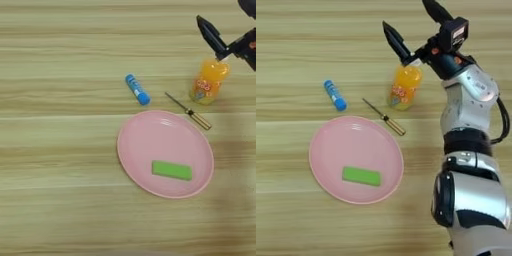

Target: Move the objects on the table

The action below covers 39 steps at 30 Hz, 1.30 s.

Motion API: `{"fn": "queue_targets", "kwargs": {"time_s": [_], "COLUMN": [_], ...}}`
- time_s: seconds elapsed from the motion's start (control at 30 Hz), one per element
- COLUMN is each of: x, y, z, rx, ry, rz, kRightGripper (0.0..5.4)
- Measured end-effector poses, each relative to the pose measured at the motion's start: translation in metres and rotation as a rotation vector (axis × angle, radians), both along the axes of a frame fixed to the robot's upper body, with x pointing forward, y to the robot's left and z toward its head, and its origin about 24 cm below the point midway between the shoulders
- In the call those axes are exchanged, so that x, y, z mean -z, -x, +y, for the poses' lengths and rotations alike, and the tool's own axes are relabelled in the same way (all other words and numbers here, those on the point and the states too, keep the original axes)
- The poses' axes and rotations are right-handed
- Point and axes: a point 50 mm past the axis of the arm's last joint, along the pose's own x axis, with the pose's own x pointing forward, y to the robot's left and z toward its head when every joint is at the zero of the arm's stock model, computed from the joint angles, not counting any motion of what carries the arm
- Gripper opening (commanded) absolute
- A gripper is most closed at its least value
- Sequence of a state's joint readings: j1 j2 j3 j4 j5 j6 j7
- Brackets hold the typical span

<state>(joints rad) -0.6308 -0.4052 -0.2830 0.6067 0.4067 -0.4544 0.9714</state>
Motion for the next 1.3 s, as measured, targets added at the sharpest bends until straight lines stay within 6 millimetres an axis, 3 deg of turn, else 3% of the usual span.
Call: {"fn": "queue_targets", "kwargs": {"time_s": [0.07, 0.27, 0.47, 0.57, 0.73, 0.93, 1.3], "x": [0.004, -0.018, -0.002, 0.007, 0.038, 0.050, 0.084], "y": [0.007, 0.016, 0.009, 0.005, -0.013, -0.031, -0.046], "z": [0.018, 0.066, 0.095, 0.102, 0.107, 0.115, 0.111], "rx": [-0.065, -0.186, -0.159, -0.137, -0.036, 0.060, 0.169], "ry": [-0.002, -0.018, 0.007, 0.024, 0.044, 0.131, 0.206], "rz": [0.012, -0.013, 0.118, 0.171, 0.396, 0.542, 0.822], "kRightGripper": [5.37, 5.37, 5.37, 5.37, 5.37, 5.37, 5.37]}}
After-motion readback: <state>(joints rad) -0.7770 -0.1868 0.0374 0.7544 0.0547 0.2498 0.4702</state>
